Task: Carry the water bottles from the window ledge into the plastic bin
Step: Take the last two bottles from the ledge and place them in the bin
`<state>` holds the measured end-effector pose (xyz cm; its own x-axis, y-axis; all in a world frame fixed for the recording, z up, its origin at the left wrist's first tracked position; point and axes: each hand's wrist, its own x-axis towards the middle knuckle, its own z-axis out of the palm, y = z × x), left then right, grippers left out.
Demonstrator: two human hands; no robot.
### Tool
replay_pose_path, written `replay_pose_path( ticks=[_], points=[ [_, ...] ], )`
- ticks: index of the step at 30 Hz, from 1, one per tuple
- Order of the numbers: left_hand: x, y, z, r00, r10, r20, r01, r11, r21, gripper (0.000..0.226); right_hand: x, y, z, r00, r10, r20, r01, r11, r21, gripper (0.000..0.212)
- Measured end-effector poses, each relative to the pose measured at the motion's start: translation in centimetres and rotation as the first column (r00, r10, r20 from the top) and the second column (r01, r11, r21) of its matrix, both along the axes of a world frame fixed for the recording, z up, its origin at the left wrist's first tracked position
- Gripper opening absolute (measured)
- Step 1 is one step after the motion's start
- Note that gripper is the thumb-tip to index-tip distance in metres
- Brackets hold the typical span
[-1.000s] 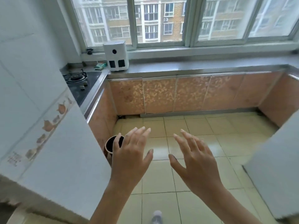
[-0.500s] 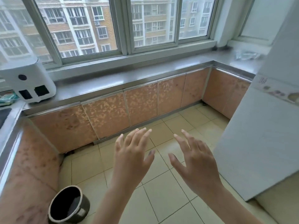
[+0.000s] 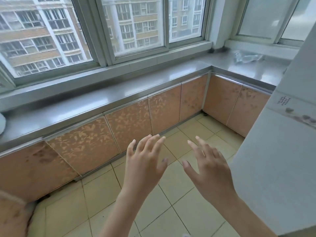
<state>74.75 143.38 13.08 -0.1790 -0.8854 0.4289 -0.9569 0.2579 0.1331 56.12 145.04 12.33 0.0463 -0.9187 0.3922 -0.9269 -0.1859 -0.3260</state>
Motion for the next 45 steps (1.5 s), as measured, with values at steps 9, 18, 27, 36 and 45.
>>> replay_pose_path(
  ticks=[9,18,27,36,45],
  points=[
    [-4.5,-17.2,1.0,1.0,0.001,0.01,-0.001,1.0,-0.017,0.056,-5.4,-16.7,1.0,0.999,-0.033,0.008,0.033,0.999,-0.017,0.056],
    [-8.9,-35.5,-0.6,0.994,-0.109,-0.006,0.108,0.993,-0.036,0.054,-9.9,-32.7,-0.2,0.987,-0.151,-0.054,0.15,0.989,-0.012,0.057],
    [-14.2,-56.3,0.6,0.963,-0.27,0.003,0.27,0.963,-0.023,0.057,-13.9,-49.3,1.4,0.939,-0.326,-0.113,0.327,0.945,-0.007,0.056],
    [-21.9,-70.0,0.7,0.921,-0.39,0.005,0.39,0.921,-0.001,0.056,-20.2,-61.1,0.9,0.89,-0.439,-0.122,0.445,0.895,0.023,0.058],
    [-33.6,-84.4,-0.5,0.916,-0.398,0.042,0.398,0.917,0.004,0.057,-31.8,-75.8,-0.1,0.881,-0.459,-0.118,0.469,0.88,0.077,0.061]
  ],
)
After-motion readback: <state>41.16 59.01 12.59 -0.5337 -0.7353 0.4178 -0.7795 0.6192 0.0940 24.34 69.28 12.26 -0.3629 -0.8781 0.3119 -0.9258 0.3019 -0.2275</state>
